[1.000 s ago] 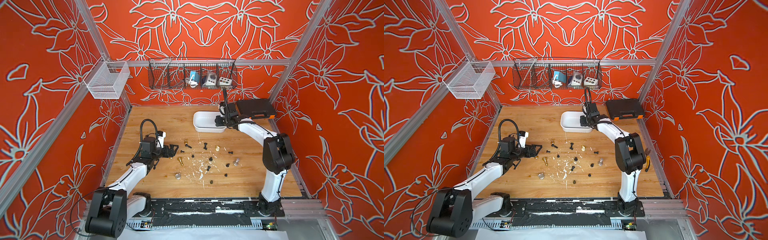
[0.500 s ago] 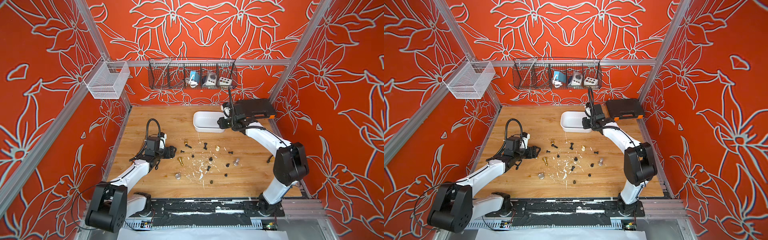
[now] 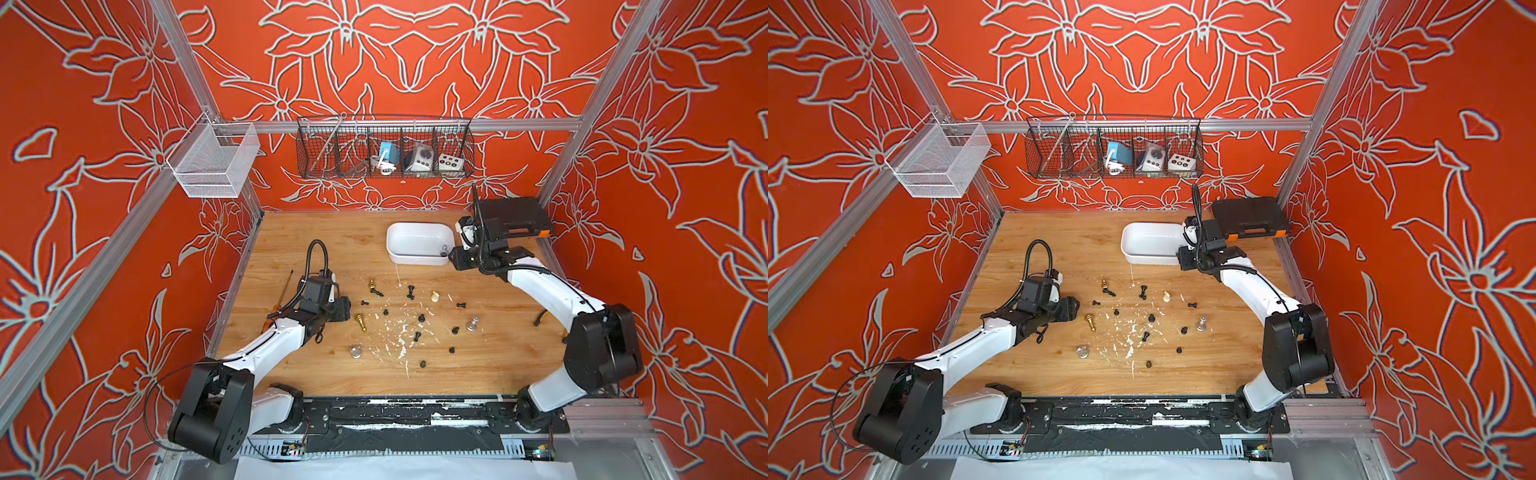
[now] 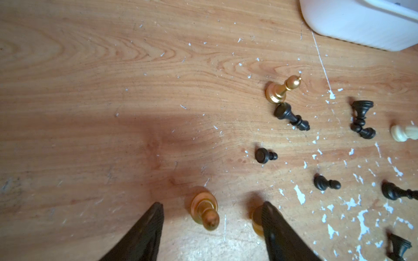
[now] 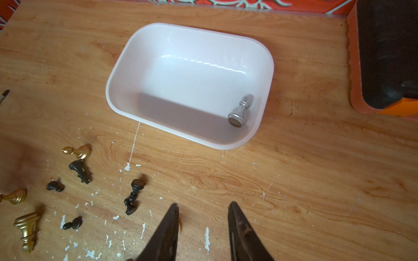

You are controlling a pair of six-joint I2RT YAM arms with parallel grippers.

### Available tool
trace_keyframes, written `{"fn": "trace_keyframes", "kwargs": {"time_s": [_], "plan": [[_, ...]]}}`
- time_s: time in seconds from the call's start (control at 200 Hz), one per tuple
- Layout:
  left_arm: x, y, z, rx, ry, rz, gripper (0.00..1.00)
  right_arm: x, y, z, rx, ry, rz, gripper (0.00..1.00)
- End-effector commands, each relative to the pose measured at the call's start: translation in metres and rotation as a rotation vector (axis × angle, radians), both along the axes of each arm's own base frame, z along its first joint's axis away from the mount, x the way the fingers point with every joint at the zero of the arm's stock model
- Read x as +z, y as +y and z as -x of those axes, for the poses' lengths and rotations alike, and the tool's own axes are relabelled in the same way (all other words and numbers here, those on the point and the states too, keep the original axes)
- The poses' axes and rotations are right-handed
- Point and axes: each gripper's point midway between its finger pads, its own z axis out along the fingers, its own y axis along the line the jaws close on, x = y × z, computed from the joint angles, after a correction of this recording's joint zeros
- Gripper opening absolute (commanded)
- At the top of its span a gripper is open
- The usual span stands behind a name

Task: Put the chess pieces into the storage box
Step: Place the chess piece in the storage box, then pick up the chess piece at the center of the board.

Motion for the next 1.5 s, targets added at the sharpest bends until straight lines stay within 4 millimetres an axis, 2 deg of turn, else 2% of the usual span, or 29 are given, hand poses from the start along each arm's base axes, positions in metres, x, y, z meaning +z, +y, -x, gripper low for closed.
{"fn": "trace_keyframes", "kwargs": {"time_s": [0.0, 0.35, 0.841, 1.246, 1.496], "plan": [[-0.002, 0.001, -0.002, 0.027, 0.023, -0.013, 0.65, 0.007, -0.002, 0.007, 0.017, -0.011, -0.021, 0.39], [-0.01, -0.003, 0.002, 0.026, 0.058, -0.025, 0.5, -0.001, -0.014, 0.016, 0.002, 0.002, -0.032, 0.39], [-0.013, -0.004, -0.003, 0.07, 0.052, -0.017, 0.39, -0.007, -0.027, 0.022, -0.019, 0.014, -0.056, 0.39], [-0.015, -0.006, -0.006, 0.071, 0.046, -0.012, 0.23, -0.015, -0.031, 0.022, -0.034, 0.028, -0.064, 0.39], [-0.017, -0.009, -0.007, 0.061, 0.049, -0.001, 0.17, -0.02, -0.034, 0.022, -0.044, 0.044, -0.065, 0.39]]}}
